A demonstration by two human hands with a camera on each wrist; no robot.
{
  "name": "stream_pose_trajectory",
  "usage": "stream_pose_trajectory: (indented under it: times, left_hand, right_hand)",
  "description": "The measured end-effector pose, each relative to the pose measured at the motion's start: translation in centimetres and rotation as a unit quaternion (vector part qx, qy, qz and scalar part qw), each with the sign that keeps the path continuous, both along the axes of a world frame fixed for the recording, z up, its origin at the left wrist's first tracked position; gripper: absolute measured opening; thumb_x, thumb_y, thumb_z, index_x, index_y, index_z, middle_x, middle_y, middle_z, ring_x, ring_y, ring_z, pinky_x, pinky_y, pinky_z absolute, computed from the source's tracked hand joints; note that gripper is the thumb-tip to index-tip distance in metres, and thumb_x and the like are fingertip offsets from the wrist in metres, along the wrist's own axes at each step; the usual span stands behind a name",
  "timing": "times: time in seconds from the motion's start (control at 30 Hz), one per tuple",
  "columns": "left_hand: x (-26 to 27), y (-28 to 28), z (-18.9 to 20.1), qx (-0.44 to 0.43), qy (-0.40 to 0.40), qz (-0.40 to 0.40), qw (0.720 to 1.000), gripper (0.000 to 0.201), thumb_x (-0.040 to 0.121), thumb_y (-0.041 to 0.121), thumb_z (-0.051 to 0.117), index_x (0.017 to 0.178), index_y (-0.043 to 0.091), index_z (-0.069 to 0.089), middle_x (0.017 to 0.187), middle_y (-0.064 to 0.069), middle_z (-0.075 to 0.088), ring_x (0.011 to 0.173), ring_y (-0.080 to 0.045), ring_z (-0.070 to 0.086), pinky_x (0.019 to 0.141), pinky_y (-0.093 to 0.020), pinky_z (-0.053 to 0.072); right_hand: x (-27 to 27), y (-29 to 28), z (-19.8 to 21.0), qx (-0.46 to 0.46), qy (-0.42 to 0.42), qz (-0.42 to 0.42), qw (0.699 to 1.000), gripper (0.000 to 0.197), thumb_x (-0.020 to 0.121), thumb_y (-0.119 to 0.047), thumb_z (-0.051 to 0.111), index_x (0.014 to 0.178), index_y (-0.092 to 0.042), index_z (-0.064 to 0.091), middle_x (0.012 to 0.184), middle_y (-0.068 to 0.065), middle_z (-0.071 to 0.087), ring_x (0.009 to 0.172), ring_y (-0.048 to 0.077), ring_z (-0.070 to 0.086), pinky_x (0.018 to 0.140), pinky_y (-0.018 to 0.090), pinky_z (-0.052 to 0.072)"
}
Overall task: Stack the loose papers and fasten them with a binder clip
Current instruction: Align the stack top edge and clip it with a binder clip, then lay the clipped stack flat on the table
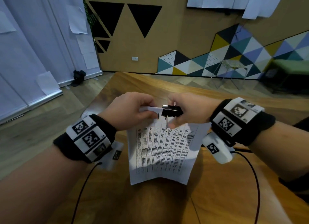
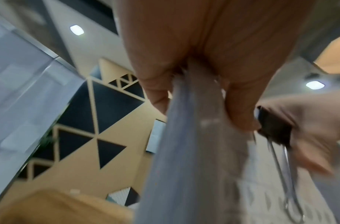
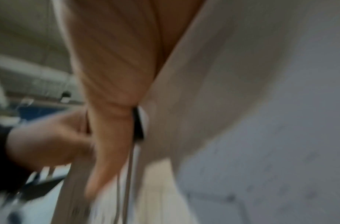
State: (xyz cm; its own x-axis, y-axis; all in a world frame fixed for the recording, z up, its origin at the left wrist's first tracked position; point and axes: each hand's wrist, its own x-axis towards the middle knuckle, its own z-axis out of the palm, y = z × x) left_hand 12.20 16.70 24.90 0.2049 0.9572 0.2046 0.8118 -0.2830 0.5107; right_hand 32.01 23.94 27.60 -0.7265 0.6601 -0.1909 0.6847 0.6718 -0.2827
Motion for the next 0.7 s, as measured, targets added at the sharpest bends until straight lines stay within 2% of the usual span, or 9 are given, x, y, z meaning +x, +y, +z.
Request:
stream_pose_trajectory:
  times: [0.13,0.27,0.33,0.43,0.5,0.53,0.6,0.63,0.7]
  left_hand:
    - [-1.8,0.3,0.3,-0.073,-0.097,-0.011,0.993,0.016,0.077,0.029,0.076,0.081,0.014,0.070,0.080,-0.002,0.073,0.074,-0.017,0.068,0.071,-0.033,0.057]
    - [-4.4,1.5,-0.2,-0.149,-0.156,-0.001,0.977,0.022,0.071,0.034,0.077,0.081,0.015,0.072,0.081,-0.009,0.075,0.070,-0.016,0.071,0.064,-0.030,0.056]
    - [-6.3,2.6,-1.7,-0.204,-0.198,0.031,0.958,0.021,0.072,0.032,0.075,0.085,0.015,0.072,0.082,-0.009,0.076,0.073,-0.018,0.071,0.069,-0.032,0.057]
    - [-8.1,4.1,-5.7,-0.261,-0.247,0.097,0.928,0.008,0.083,0.010,0.069,0.091,0.013,0.071,0.088,-0.010,0.074,0.081,-0.022,0.069,0.075,-0.033,0.058]
    - [-8.8,5.4,-8.4,-0.251,-0.257,0.146,0.922,0.011,0.086,0.005,0.066,0.091,0.014,0.070,0.092,-0.010,0.071,0.083,-0.021,0.066,0.068,-0.026,0.056]
    - [-9.2,6.1,-9.3,-0.245,-0.290,0.176,0.908,0.011,0.086,0.005,0.066,0.092,0.014,0.069,0.095,-0.012,0.070,0.081,-0.021,0.067,0.064,-0.025,0.055]
    - [-10.2,7.4,-10.4,-0.255,-0.400,0.225,0.851,0.013,0.087,0.010,0.066,0.099,0.010,0.065,0.104,-0.019,0.067,0.071,-0.019,0.070,0.059,-0.029,0.058]
    - [-10.7,7.9,-10.9,-0.287,-0.457,0.225,0.811,0.019,0.087,0.016,0.067,0.104,0.008,0.065,0.107,-0.021,0.066,0.073,-0.020,0.072,0.065,-0.033,0.061]
    - [-11.4,7.8,-12.2,-0.391,-0.497,0.208,0.746,0.044,0.079,0.027,0.071,0.116,0.004,0.064,0.117,-0.022,0.066,0.100,-0.031,0.069,0.093,-0.049,0.053]
  right_hand:
    - [2.4,1.9,0.4,-0.058,-0.066,-0.037,0.995,0.014,0.079,-0.030,0.073,0.086,-0.028,0.061,0.095,-0.004,0.071,0.091,0.018,0.066,0.086,0.041,0.053]
    - [3.9,3.4,-1.9,-0.212,0.054,-0.118,0.969,0.016,0.087,-0.023,0.065,0.098,-0.012,0.067,0.091,0.008,0.077,0.077,0.020,0.070,0.067,0.030,0.056]
    - [3.3,3.7,-4.2,-0.291,0.138,-0.171,0.931,0.019,0.091,-0.016,0.060,0.104,-0.004,0.066,0.090,0.012,0.077,0.077,0.023,0.071,0.064,0.030,0.055]
    - [1.1,3.8,-8.4,-0.377,0.223,-0.245,0.865,0.012,0.095,-0.004,0.051,0.101,-0.002,0.062,0.065,0.002,0.074,0.054,0.010,0.069,0.051,0.024,0.055]
    - [-0.6,4.3,-11.1,-0.406,0.261,-0.294,0.825,0.017,0.095,-0.003,0.051,0.108,-0.001,0.062,0.086,0.012,0.074,0.073,0.020,0.071,0.073,0.039,0.060]
    - [-1.4,4.7,-12.2,-0.415,0.281,-0.318,0.805,0.023,0.095,-0.002,0.051,0.115,0.001,0.060,0.102,0.020,0.071,0.089,0.030,0.069,0.086,0.048,0.056]
    - [-2.8,6.0,-13.9,-0.428,0.313,-0.357,0.769,0.028,0.094,0.001,0.050,0.120,0.006,0.056,0.115,0.029,0.064,0.098,0.038,0.065,0.083,0.049,0.055]
    - [-3.3,6.5,-14.4,-0.431,0.325,-0.376,0.753,0.026,0.094,0.002,0.049,0.118,0.008,0.055,0.113,0.030,0.063,0.093,0.037,0.064,0.077,0.045,0.057]
    - [-4.2,7.6,-15.4,-0.443,0.354,-0.401,0.719,0.029,0.094,0.003,0.047,0.122,0.010,0.052,0.113,0.030,0.061,0.092,0.036,0.063,0.076,0.045,0.055]
